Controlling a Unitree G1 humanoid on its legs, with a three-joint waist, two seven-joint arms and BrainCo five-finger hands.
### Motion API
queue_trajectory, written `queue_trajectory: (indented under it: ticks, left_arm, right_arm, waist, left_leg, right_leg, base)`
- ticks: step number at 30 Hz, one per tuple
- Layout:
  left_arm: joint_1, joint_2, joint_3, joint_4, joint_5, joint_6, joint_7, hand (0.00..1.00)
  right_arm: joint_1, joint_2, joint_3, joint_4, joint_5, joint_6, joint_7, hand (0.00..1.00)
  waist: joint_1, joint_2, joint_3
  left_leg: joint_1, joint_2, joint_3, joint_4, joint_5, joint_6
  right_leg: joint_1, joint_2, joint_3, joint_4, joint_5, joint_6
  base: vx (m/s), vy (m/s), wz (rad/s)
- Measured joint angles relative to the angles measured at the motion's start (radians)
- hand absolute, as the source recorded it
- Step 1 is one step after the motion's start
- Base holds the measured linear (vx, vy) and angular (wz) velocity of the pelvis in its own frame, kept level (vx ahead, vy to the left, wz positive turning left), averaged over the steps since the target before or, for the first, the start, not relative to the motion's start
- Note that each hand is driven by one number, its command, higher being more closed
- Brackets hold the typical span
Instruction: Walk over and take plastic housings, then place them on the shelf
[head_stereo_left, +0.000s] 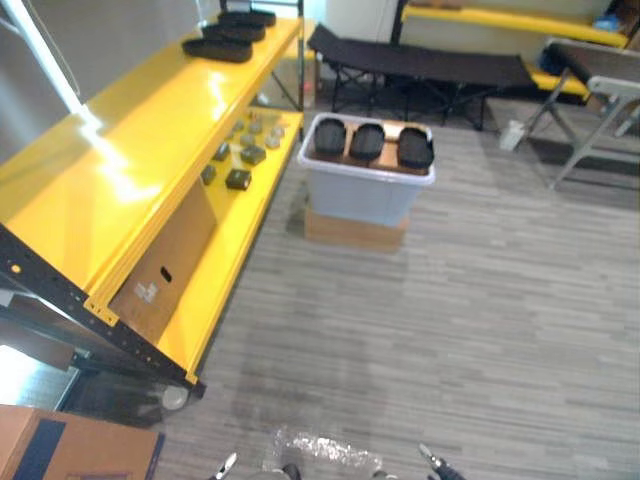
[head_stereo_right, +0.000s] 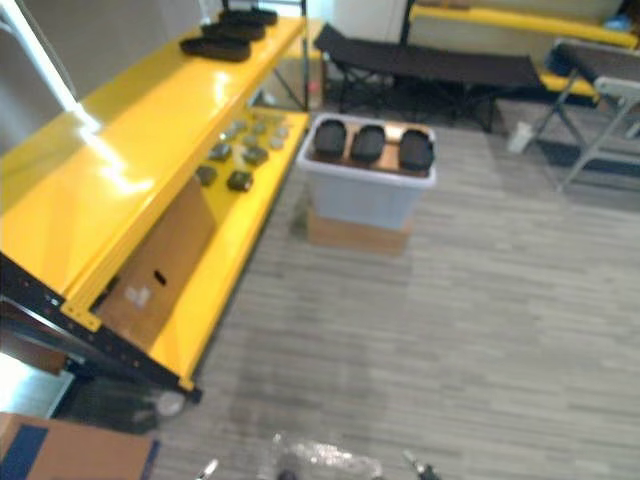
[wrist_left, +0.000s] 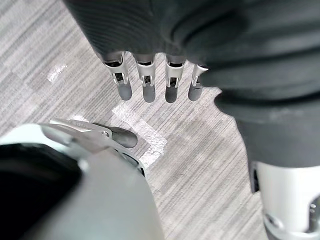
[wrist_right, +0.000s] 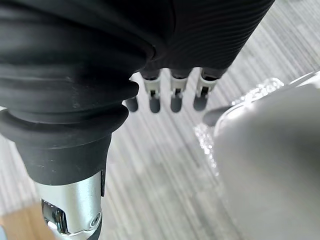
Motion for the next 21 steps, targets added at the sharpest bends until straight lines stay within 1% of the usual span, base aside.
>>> queue_trajectory:
  ticks: [2, 4, 5, 6, 8, 9, 10, 13, 15, 16, 18, 19, 21]
  left_arm:
    - [-0.044, 0.002, -0.014, -0.001, -0.004, -0.013, 0.01, 0.0]
    - [-0.09, 0.008, -0.031, -0.01, -0.011, -0.031, 0.023, 0.0]
    - [-0.117, 0.006, -0.039, -0.014, -0.012, -0.04, 0.029, 0.0]
    - [-0.149, 0.002, -0.06, -0.038, -0.014, -0.046, 0.034, 0.0]
    - [-0.178, 0.002, -0.077, -0.05, -0.016, -0.047, 0.035, 0.0]
    - [-0.19, 0.003, -0.091, -0.05, -0.016, -0.047, 0.036, 0.0]
    - [-0.196, 0.005, -0.104, -0.051, -0.015, -0.047, 0.037, 0.0]
    - [-0.194, 0.007, -0.113, -0.049, -0.009, -0.046, 0.042, 0.0]
    - [-0.195, 0.012, -0.115, -0.049, -0.01, -0.05, 0.05, 0.0]
    - [-0.196, 0.011, -0.124, -0.049, -0.011, -0.06, 0.058, 0.0]
    - [-0.194, 0.012, -0.143, -0.048, -0.019, -0.074, 0.067, 0.0]
    - [-0.193, 0.011, -0.148, -0.048, -0.019, -0.085, 0.075, 0.0]
    - [-0.193, 0.01, -0.15, -0.05, -0.019, -0.088, 0.079, 0.0]
  right_arm:
    - [-0.053, -0.001, 0.014, -0.003, 0.001, -0.005, -0.001, 0.0]
    - [-0.1, -0.002, 0.031, -0.014, 0.003, -0.019, -0.004, 0.0]
    - [-0.12, -0.003, 0.042, -0.025, 0.004, -0.028, -0.005, 0.0]
    - [-0.149, -0.004, 0.05, -0.044, 0.007, -0.039, -0.008, 0.0]
    - [-0.177, -0.008, 0.066, -0.055, 0.025, -0.048, -0.019, 0.0]
    - [-0.179, -0.013, 0.076, -0.063, 0.041, -0.053, -0.024, 0.0]
    - [-0.178, -0.021, 0.083, -0.065, 0.044, -0.06, -0.025, 0.0]
    - [-0.179, -0.027, 0.096, -0.069, 0.052, -0.063, -0.024, 0.0]
    - [-0.178, -0.029, 0.124, -0.069, 0.053, -0.064, -0.023, 0.0]
    - [-0.178, -0.027, 0.126, -0.068, 0.053, -0.064, -0.022, 0.0]
    - [-0.174, -0.028, 0.125, -0.067, 0.053, -0.064, -0.022, 0.0]
    - [-0.168, -0.028, 0.125, -0.067, 0.053, -0.064, -0.022, 0.0]
    - [-0.158, -0.028, 0.125, -0.067, 0.053, -0.063, -0.023, 0.0]
  waist:
    - [0.005, 0.0, 0.034]
    - [0.009, -0.009, 0.073]
    - [0.009, -0.018, 0.098]
    - [0.01, -0.025, 0.134]
    - [0.014, -0.032, 0.168]
    - [0.019, -0.03, 0.175]
    - [0.025, -0.023, 0.18]
    - [0.029, -0.012, 0.187]
    - [0.029, -0.01, 0.188]
    - [0.03, -0.008, 0.189]
    - [0.03, -0.004, 0.193]
    - [0.03, -0.004, 0.193]
    - [0.029, -0.004, 0.193]
  left_leg:
    - [-0.037, 0.001, -0.002, 0.001, 0.006, 0.002]
    - [-0.058, 0.001, -0.003, 0.01, 0.005, 0.003]
    - [-0.079, 0.003, -0.005, 0.045, -0.005, 0.004]
    - [-0.118, 0.014, -0.008, 0.114, -0.036, 0.01]
    - [-0.159, 0.029, -0.01, 0.192, -0.068, 0.011]
    - [-0.179, 0.037, -0.013, 0.231, -0.086, 0.015]
    - [-0.191, 0.044, -0.019, 0.268, -0.106, 0.015]
    - [-0.21, 0.057, -0.026, 0.339, -0.136, 0.01]
    - [-0.224, 0.06, -0.027, 0.363, -0.154, 0.01]
    - [-0.236, 0.063, -0.027, 0.379, -0.16, 0.01]
    - [-0.238, 0.065, -0.027, 0.39, -0.161, 0.008]
    - [-0.238, 0.067, -0.03, 0.401, -0.167, 0.001]
    - [-0.234, 0.069, -0.038, 0.407, -0.17, -0.002]
  right_leg:
    - [-0.043, -0.001, 0.001, 0.015, 0.0, 0.0]
    - [-0.062, -0.002, 0.003, 0.024, -0.001, -0.002]
    - [-0.072, -0.008, 0.006, 0.038, -0.003, -0.006]
    - [-0.094, -0.011, 0.013, 0.069, -0.011, -0.019]
    - [-0.115, -0.012, 0.03, 0.098, -0.016, -0.025]
    - [-0.125, -0.012, 0.034, 0.114, -0.022, -0.035]
    - [-0.128, -0.011, 0.043, 0.13, -0.025, -0.037]
    - [-0.138, -0.014, 0.062, 0.173, -0.043, -0.05]
    - [-0.15, -0.016, 0.079, 0.19, -0.059, -0.038]
    - [-0.159, -0.016, 0.083, 0.197, -0.066, -0.034]
    - [-0.157, -0.016, 0.083, 0.199, -0.07, -0.031]
    - [-0.152, -0.016, 0.083, 0.2, -0.078, -0.023]
    - [-0.14, -0.014, 0.083, 0.197, -0.089, -0.017]
  base:
    - [-0.01, -0.001, 0.02]
    - [0.0, -0.001, 0.03]
    - [-0.01, -0.004, 0.08]
    - [-0.02, -0.01, 0.08]
    - [-0.01, -0.004, 0.02]
    - [0.0, 0.0, 0.0]
    - [0.04, 0.033, 0.0]
    - [0.02, 0.025, 0.0]
    - [-0.01, 0.02, -0.04]
    - [0.0, 0.0, 0.0]
    - [-0.04, -0.016, -0.02]
    - [-0.04, -0.03, 0.0]
    - [-0.04, -0.042, 0.06]
